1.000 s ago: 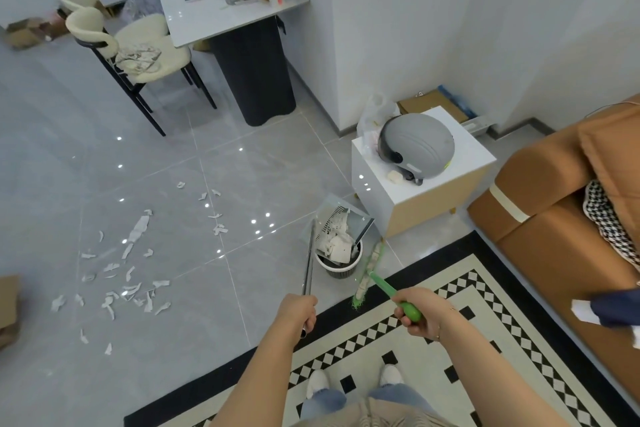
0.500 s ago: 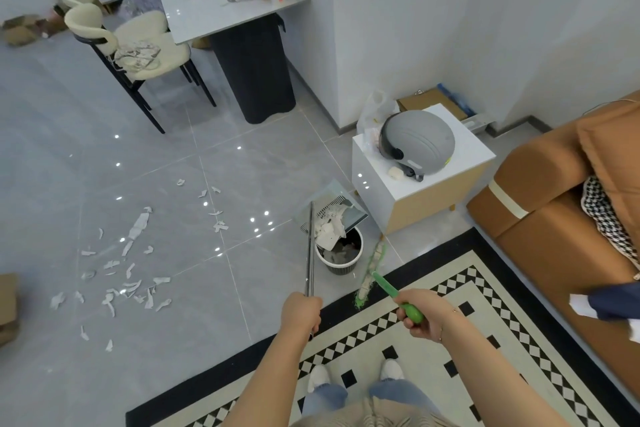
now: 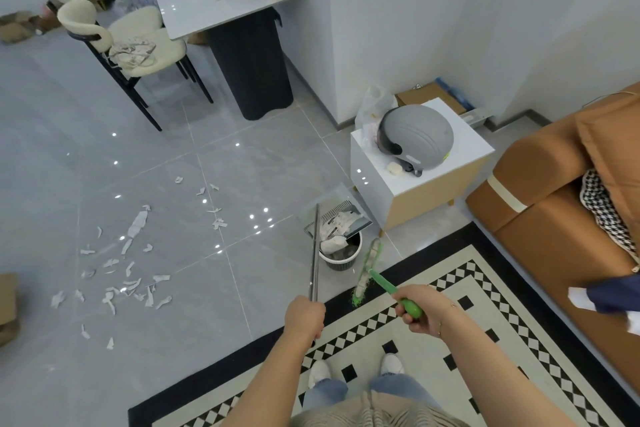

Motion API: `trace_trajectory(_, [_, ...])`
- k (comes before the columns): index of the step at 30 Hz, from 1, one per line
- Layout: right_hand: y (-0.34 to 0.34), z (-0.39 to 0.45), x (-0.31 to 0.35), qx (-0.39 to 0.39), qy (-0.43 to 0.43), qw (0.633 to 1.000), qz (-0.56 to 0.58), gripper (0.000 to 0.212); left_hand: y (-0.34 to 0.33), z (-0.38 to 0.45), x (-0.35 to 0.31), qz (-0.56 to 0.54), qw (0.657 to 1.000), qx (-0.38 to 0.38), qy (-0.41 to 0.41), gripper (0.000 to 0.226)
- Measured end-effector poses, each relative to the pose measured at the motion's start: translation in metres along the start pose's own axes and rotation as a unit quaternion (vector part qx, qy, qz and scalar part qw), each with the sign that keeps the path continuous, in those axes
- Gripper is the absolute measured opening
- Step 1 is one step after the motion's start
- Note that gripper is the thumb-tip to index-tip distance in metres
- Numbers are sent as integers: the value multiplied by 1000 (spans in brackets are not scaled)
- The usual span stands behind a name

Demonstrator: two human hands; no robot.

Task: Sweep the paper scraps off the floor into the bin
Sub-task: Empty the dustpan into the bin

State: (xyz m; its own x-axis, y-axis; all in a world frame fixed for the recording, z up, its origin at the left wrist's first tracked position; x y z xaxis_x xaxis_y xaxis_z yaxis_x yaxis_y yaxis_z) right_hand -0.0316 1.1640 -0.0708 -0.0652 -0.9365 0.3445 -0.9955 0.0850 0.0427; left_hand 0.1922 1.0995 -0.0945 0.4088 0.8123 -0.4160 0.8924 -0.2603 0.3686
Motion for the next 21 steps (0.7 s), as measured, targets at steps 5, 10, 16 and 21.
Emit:
trace_trajectory(5, [1, 1, 4, -1, 7, 1000, -5, 24, -1, -2, -7, 28, 999, -4, -36, 12])
trace_trajectory(10, [3, 3, 4, -5, 0, 1000, -10, 15, 0, -5, -11, -2, 999, -3, -34, 19])
trace_trajectory(16, [4, 3, 6, -7, -1, 1000, -20, 5, 0, -9, -16, -73, 997, 4, 17, 21])
trace_trajectory(21, [6, 6, 11, -51, 6, 992, -117, 20, 2, -11, -19, -101, 995, 12, 20, 17])
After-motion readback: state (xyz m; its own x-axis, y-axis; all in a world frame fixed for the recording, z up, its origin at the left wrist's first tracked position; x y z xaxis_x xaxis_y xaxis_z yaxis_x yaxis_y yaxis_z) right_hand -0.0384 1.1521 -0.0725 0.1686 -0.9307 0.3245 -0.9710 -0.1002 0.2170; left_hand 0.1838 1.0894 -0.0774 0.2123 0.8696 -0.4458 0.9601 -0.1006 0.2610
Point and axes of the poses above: each hand's wrist, its own z-axis towards the middle knuckle, its own y-axis out of the back of the hand, x = y × z, the point moved 8 cm from there along z, towards the middle knuckle, and after that the axes turned 12 degrees about -z, right-handed, at the moved point
